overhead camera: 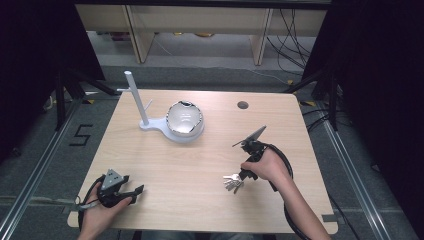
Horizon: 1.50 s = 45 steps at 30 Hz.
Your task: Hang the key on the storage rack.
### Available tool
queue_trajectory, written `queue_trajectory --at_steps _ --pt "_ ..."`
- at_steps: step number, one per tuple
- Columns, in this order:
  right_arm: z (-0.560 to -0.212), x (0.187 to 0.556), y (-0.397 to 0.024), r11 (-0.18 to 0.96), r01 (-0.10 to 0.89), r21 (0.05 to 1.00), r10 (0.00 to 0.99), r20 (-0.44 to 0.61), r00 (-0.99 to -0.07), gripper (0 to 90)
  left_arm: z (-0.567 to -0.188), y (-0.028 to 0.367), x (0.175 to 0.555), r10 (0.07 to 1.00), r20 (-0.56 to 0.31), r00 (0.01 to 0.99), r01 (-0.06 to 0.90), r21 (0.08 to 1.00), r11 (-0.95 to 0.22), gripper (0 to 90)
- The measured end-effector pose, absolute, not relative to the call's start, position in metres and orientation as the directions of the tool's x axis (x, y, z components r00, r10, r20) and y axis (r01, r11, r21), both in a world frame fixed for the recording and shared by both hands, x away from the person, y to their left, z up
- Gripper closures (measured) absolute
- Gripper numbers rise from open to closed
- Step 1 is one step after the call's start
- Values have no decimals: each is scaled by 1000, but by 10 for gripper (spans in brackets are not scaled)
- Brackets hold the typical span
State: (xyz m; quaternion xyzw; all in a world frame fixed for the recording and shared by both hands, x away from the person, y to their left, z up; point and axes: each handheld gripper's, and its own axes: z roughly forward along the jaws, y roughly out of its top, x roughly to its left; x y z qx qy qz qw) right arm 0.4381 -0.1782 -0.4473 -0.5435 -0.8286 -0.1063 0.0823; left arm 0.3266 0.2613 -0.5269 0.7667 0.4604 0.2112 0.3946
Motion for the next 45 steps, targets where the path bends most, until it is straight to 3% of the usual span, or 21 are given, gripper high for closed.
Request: queue_trajectory --at_steps 3,4,6,10,15,22,25,28,31,45 --pt "-447 439 -175 358 931 73 894 261 -365 572 -526 262 326 872 -30 489 538 797 -274 305" --pt "-446 439 -170 290 955 65 915 275 -297 512 -527 262 326 873 -34 486 537 800 -268 305" --pt "-445 440 -167 262 963 66 924 269 -270 470 -526 262 326 873 -34 487 539 798 -269 305" --pt "-447 439 -158 196 980 19 939 283 -193 440 -527 261 326 870 -22 493 536 795 -284 307" --pt "-451 440 -154 217 975 44 946 239 -221 440 -527 260 325 868 -18 496 533 796 -288 308" --pt "-453 450 -170 517 844 140 826 178 -535 631 -527 260 325 868 -19 496 536 794 -289 307" --pt "-453 451 -172 576 808 119 790 173 -589 656 -526 261 325 865 -11 501 537 788 -301 306" --pt "-459 456 -178 688 717 115 693 190 -695 707 -526 261 325 868 -20 496 539 790 -290 306" --pt "-461 460 -177 729 681 71 667 148 -730 728 -527 260 325 870 -16 493 539 790 -291 306" --pt "-469 461 -158 808 590 9 583 139 -801 737 -526 261 325 863 -19 504 546 782 -301 302"
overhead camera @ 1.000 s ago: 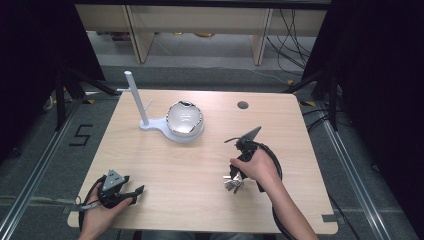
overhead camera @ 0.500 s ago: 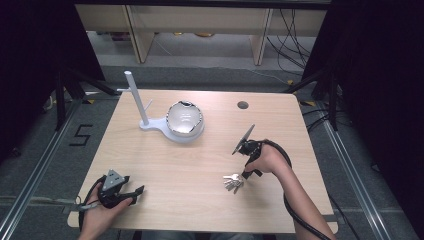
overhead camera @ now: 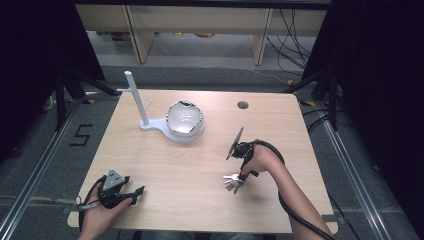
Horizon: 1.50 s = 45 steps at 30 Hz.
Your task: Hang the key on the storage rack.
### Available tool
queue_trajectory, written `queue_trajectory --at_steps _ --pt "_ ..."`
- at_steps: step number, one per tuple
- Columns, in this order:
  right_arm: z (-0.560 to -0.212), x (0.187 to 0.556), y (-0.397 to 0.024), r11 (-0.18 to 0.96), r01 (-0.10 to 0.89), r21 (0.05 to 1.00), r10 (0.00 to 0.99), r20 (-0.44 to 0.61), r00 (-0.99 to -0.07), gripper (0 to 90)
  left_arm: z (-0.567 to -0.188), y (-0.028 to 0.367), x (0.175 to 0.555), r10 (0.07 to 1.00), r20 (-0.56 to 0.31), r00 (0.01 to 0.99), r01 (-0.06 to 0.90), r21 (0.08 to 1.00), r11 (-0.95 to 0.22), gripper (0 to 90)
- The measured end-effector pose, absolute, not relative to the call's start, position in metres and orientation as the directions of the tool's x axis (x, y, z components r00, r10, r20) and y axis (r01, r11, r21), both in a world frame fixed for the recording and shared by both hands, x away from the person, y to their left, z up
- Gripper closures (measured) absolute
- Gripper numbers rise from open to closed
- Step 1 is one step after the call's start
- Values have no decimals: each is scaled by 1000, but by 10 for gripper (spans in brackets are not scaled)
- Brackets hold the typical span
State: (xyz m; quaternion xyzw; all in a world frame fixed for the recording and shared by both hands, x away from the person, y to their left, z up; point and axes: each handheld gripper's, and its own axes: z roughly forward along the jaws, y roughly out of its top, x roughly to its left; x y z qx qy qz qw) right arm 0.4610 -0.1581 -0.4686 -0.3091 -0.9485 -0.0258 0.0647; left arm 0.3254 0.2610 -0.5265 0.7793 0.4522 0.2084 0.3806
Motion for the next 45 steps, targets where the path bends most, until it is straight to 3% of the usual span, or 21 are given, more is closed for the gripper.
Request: queue_trajectory --at_steps 19,27,38,41,43,45 --pt "-473 466 -148 834 551 -38 551 124 -825 780 -527 261 326 861 -17 507 548 778 -307 298" --pt "-475 464 -141 856 516 -45 517 133 -846 891 -526 262 326 852 7 523 548 763 -343 297" --pt "-469 463 -146 823 568 -26 566 128 -814 900 -527 260 325 859 -13 512 552 771 -317 296" --pt "-458 461 -151 663 749 10 735 180 -653 747 -527 259 325 863 -11 505 552 773 -313 296" --pt "-456 460 -152 634 773 -3 764 161 -625 712 -527 259 325 864 -9 503 555 770 -315 296" --pt "-455 458 -153 574 819 12 808 154 -569 550 -527 259 326 861 -3 508 553 768 -323 295"
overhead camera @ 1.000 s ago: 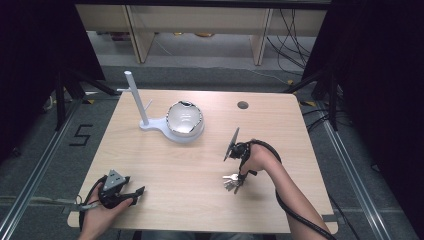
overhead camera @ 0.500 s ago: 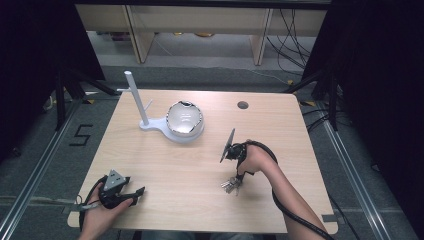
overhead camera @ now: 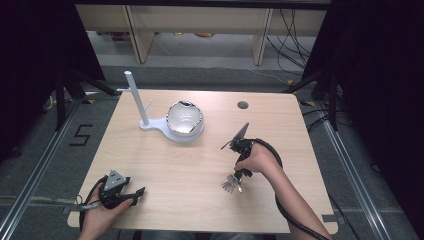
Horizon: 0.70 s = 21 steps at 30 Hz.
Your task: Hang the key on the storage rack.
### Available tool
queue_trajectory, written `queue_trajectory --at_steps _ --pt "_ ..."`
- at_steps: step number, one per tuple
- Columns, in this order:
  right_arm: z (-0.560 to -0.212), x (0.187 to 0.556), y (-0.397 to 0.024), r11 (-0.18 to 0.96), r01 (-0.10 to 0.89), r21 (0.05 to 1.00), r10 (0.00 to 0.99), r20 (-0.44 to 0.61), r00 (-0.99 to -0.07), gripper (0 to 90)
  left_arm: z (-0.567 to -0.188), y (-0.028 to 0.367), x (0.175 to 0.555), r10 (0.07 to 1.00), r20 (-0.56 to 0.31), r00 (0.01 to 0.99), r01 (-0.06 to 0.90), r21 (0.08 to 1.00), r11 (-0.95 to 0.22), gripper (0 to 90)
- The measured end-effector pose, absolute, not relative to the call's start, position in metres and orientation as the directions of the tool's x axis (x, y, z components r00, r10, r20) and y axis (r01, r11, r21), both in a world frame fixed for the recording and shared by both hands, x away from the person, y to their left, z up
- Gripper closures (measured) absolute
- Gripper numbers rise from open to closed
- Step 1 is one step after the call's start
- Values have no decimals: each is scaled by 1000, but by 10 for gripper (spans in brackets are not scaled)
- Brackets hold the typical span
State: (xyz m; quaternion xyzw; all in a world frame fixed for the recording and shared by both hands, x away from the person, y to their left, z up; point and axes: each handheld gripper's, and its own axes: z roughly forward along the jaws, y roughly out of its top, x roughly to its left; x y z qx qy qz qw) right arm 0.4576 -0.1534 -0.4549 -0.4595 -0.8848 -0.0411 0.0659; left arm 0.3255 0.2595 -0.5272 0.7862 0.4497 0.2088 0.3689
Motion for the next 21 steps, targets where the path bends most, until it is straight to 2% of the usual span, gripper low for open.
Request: queue_trajectory --at_steps 2,6,7,8,11,13,15,17,21 --pt "-455 455 -151 442 896 -29 885 174 -431 454 -527 259 325 863 -12 506 553 772 -314 294" --pt "-461 452 -147 303 952 -50 933 221 -285 391 -526 262 326 850 7 527 555 754 -350 292" --pt "-461 452 -147 303 952 -50 933 221 -285 391 -526 262 326 850 7 527 555 754 -350 292" --pt "-462 449 -141 204 977 -68 961 204 -187 389 -527 260 325 859 -11 512 552 770 -319 292" --pt "-465 448 -138 182 980 -79 969 182 -166 385 -527 259 325 861 -14 508 556 769 -315 292" --pt "-467 449 -133 122 990 -77 982 156 -109 386 -527 259 325 863 -6 506 553 770 -318 293" --pt "-468 449 -132 122 989 -82 982 151 -109 387 -527 260 325 857 -9 516 554 766 -325 293" --pt "-468 450 -126 62 993 -97 991 128 -50 385 -527 259 325 861 -15 509 555 770 -315 291" --pt "-470 450 -122 34 993 -109 995 95 -24 376 -527 259 325 859 -13 512 555 769 -318 290"
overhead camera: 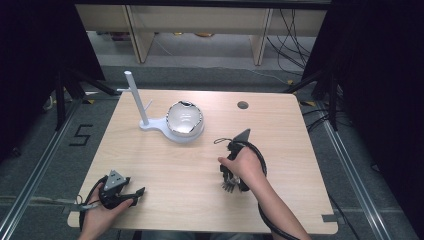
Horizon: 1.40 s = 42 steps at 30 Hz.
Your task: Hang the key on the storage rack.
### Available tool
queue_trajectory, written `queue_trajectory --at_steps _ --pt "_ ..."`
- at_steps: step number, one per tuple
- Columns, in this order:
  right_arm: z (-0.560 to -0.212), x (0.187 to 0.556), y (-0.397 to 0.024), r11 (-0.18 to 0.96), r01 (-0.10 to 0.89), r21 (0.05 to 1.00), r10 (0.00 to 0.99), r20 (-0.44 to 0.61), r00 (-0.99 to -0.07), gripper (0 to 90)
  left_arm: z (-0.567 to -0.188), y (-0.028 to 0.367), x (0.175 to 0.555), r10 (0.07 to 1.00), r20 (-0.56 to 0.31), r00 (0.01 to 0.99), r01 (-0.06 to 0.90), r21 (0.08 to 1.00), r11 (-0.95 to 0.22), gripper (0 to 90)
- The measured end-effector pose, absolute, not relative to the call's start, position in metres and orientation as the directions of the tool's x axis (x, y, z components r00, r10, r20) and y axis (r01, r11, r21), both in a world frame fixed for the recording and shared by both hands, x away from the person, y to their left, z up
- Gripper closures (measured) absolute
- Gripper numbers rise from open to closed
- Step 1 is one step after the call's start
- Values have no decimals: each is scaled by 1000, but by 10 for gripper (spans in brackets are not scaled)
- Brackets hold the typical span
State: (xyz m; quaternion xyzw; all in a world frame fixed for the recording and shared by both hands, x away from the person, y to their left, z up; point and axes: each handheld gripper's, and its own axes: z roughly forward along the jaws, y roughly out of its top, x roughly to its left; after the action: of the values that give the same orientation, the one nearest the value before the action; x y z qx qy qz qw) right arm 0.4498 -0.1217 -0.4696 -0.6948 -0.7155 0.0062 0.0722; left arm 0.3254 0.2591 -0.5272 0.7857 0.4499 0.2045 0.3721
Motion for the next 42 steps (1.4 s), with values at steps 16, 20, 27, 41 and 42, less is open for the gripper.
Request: queue_trajectory --at_steps 16,20,27,41,42 --pt "-479 450 -111 -61 990 -126 998 26 64 340 -527 259 325 855 -8 519 553 766 -328 290" --pt "-479 449 -110 -63 989 -130 998 24 66 344 -527 259 325 854 -8 521 552 766 -330 290" --pt "-478 447 -111 -43 990 -134 999 11 45 413 -527 259 325 852 -11 523 552 766 -329 289" --pt "-476 448 -116 45 983 -179 999 -20 -50 657 -527 260 325 856 -19 517 560 763 -322 287" --pt "-476 448 -116 45 983 -179 999 -20 -50 657 -527 260 325 856 -19 517 560 763 -322 286"
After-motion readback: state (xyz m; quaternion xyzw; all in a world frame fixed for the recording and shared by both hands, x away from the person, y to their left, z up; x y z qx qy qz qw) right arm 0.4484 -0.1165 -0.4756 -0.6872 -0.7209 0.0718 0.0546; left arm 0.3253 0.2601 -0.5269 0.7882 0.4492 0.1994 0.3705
